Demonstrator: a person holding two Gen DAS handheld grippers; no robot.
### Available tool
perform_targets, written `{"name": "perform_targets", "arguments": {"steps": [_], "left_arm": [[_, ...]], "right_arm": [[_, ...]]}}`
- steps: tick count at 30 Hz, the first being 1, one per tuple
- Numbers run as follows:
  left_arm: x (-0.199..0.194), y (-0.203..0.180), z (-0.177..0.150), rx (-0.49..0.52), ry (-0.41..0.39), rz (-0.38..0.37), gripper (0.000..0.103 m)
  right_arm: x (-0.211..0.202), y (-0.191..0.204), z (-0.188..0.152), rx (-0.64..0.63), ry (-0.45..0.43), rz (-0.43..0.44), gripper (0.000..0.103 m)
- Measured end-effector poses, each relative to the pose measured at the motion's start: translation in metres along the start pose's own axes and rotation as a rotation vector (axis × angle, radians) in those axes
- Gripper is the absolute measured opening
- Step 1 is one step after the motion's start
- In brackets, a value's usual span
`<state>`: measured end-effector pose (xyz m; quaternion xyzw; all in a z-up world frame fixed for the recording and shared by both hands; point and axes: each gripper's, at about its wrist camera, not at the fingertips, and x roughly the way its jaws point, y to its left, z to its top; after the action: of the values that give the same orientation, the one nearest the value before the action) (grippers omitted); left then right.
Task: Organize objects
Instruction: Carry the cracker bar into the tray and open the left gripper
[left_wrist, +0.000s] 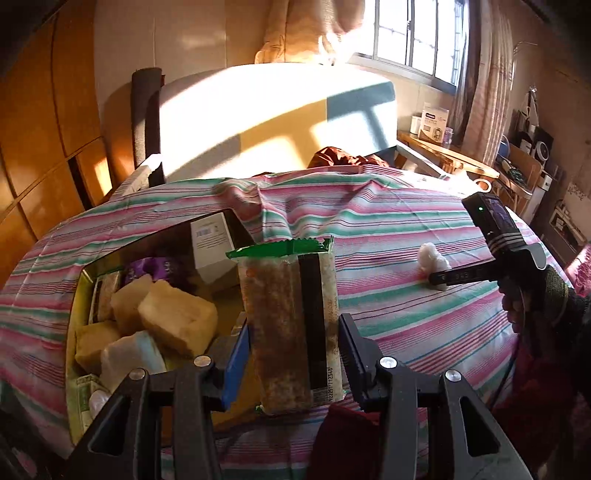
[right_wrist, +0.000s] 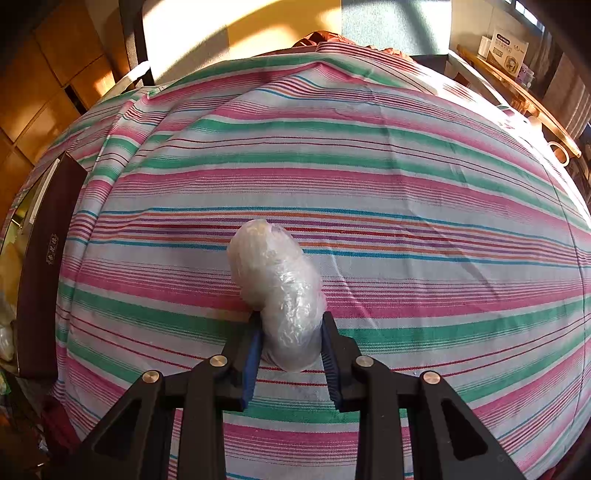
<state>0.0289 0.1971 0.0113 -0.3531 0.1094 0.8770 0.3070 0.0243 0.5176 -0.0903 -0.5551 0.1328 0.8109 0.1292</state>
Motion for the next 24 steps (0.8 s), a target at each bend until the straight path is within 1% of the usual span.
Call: {"name": "perform_targets", "arguments": {"steps": [6,13,18,24], "left_arm": [[-0.007,0.042,-0.01,-0.05,-0.019,0.115,0.047],[-0.006,0.082,-0.023,-0.119,0.001,0.198,0.047],[0.0,0.097,-0.03,-0.147,0.021,0.225,0.047],[0.011,0.103,-0.034,-0.165,0.045,0.224,0.047]], "right_arm": [[0.001,-0.001,0.0,0.007,0.001,0.003,0.03],[0.002,-0.001,0.0,0.006,0.0,0.002,0.03],[0.001,0.002,-0.001,-0.017,-0.005,-0.015,0.03],[0.002,0.007,-0.001,-0.032,-0.008,-0.029,0.03]]}}
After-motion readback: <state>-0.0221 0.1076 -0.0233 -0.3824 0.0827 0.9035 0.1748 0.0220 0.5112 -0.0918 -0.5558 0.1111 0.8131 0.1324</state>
